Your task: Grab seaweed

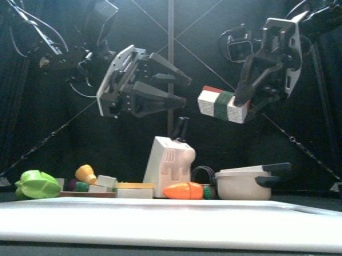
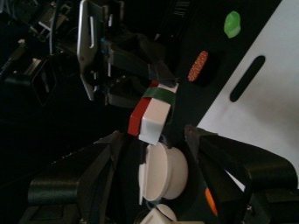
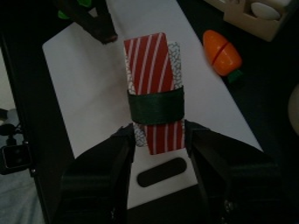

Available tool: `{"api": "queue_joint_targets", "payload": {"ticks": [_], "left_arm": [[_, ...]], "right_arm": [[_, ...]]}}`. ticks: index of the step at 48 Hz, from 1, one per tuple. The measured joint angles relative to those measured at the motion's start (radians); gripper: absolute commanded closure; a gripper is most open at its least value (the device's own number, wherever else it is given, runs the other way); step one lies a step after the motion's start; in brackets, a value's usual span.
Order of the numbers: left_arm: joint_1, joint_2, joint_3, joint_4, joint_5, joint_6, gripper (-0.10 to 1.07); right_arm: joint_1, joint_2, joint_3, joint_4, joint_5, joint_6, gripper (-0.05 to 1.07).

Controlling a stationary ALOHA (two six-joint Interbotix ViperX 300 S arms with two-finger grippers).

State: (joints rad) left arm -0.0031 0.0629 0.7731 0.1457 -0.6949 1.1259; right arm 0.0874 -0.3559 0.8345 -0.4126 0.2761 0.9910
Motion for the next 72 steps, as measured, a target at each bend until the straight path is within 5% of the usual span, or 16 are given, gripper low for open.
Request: {"api": "queue_joint_targets", "payload": {"ticks": [31,72], "left_arm": [[0.006,0.057,-0.038,-0.034,0.002,0.201,0.00],[-0.038,0.064,-0.049,-0.031,0.015,0.206,0.00]], "right_arm": [[0.002,0.018,-0.002,0.002,-0.002,0.000,0.58],[0.008,0.112,-0.098,0.015,0.055,-0.002,0.58]]}}
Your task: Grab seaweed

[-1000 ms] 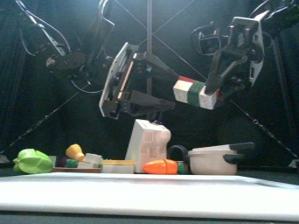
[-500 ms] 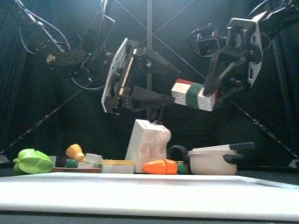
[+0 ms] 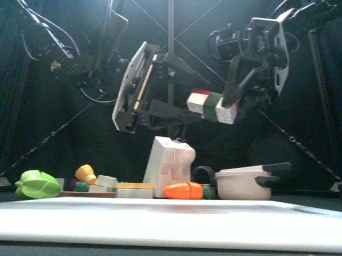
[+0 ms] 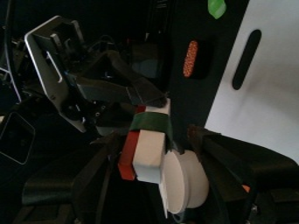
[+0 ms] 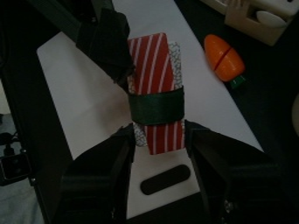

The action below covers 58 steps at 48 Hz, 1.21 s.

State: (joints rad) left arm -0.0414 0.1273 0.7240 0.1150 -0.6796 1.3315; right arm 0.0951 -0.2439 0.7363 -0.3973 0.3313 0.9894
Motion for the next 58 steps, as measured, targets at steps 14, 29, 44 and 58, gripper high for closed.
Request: {"api": "queue_joint_targets", "payload": {"ticks": [14,29,44,58], "left_arm": [[0.000,0.014,-0.009,0.008,0.002,0.000,0.00],[0.000,0.049,-0.034,0.006,0.043,0.000,0.00],[0.000,0.063,-0.049,0.008,0.049,0.000,0.02],[0.003,0.081,-0.060,0.008,0.049,0.002,0.06]], "right_arm": [[0.005,0.028,-0.025,-0.014,0.008,-0.002,0.59],[0.003,0.028,-0.025,-0.014,0.008,-0.002,0.59],[0.003,0.028,-0.025,-0.015,0.008,0.000,0.59],[0.003,0.028,-0.025,-0.014,0.008,-0.002,0.58]]}}
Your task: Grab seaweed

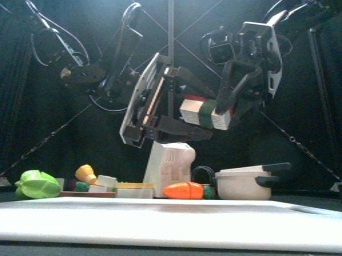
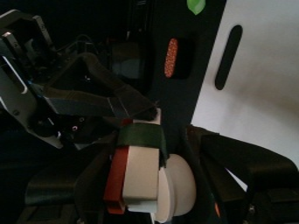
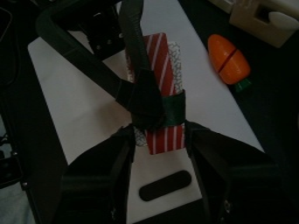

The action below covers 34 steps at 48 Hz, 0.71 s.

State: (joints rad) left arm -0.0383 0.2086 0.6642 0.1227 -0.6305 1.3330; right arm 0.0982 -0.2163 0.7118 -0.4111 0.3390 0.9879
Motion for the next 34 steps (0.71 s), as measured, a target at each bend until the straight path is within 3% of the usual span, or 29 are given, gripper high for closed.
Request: {"api": "queue_joint_targets", "payload": {"ticks": [14,34], "left_arm": [[0.003,0.000,-0.003,-0.003,0.000,0.002,0.26],[0.003,0.000,-0.003,-0.003,0.000,-0.002,0.27]], "right_arm": [[0.002,0.000,0.000,-0.002,0.000,0.000,0.59],[0.002,0.000,0.000,-0.003,0.002,0.002,0.59]]}}
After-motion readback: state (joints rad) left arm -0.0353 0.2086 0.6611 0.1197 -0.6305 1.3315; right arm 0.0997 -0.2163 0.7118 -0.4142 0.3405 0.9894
